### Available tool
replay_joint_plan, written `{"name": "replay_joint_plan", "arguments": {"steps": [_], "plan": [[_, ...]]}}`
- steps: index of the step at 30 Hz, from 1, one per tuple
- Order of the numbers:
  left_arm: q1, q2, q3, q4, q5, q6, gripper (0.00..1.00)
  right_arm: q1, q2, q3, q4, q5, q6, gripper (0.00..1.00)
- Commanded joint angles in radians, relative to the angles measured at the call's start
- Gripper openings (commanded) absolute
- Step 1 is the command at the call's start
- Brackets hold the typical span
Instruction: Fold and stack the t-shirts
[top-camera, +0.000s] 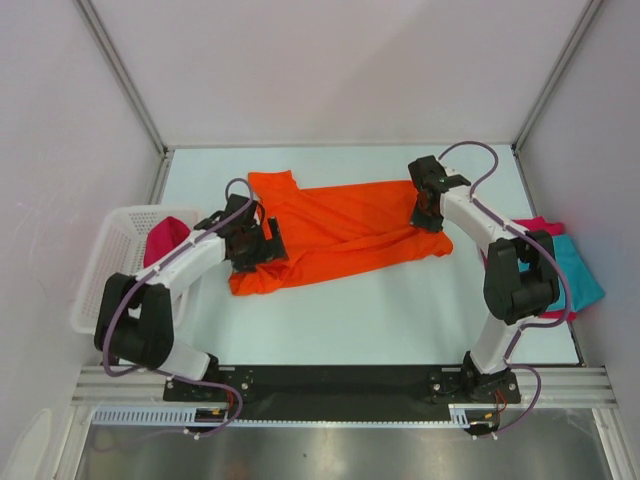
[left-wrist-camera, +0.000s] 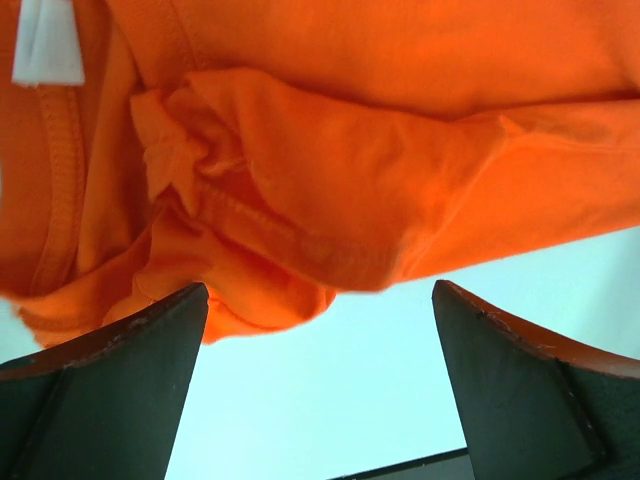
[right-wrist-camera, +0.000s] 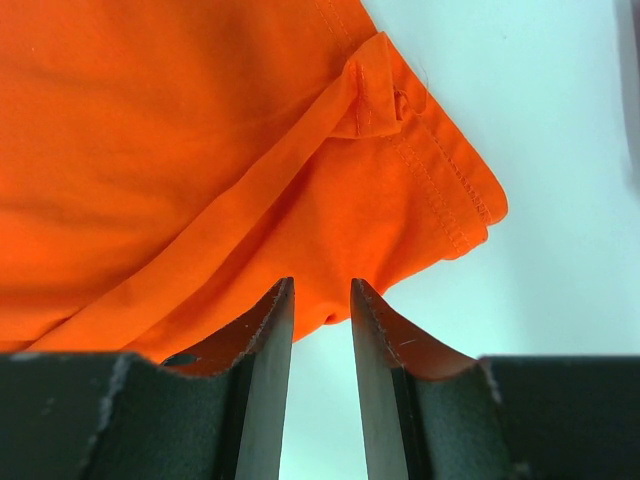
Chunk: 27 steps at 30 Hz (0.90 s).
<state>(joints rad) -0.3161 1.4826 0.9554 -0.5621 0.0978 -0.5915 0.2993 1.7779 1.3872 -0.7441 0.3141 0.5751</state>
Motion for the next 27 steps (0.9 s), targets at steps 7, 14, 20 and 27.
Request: {"name": "replay_joint_plan", "arguments": {"steps": [7, 14, 20, 27], "plan": [[-0.070, -0.110, 0.026, -0.076, -0.073, 0.012, 0.99, -0.002, -0.049, -0.036, 0.022, 0.029, -0.012, 0.34], [-0.167, 0.076, 0.184, -0.117, -0.233, 0.102, 0.99, -0.017, -0.074, -0.071, 0.034, 0.022, -0.011, 0.34], [-0.225, 0.191, 0.276, -0.196, -0.458, 0.174, 1.00, -0.035, -0.090, -0.082, 0.038, 0.019, -0.015, 0.34], [-0.255, 0.278, 0.298, -0.220, -0.589, 0.223, 0.99, -0.035, -0.092, -0.077, 0.040, 0.014, -0.015, 0.34]]}}
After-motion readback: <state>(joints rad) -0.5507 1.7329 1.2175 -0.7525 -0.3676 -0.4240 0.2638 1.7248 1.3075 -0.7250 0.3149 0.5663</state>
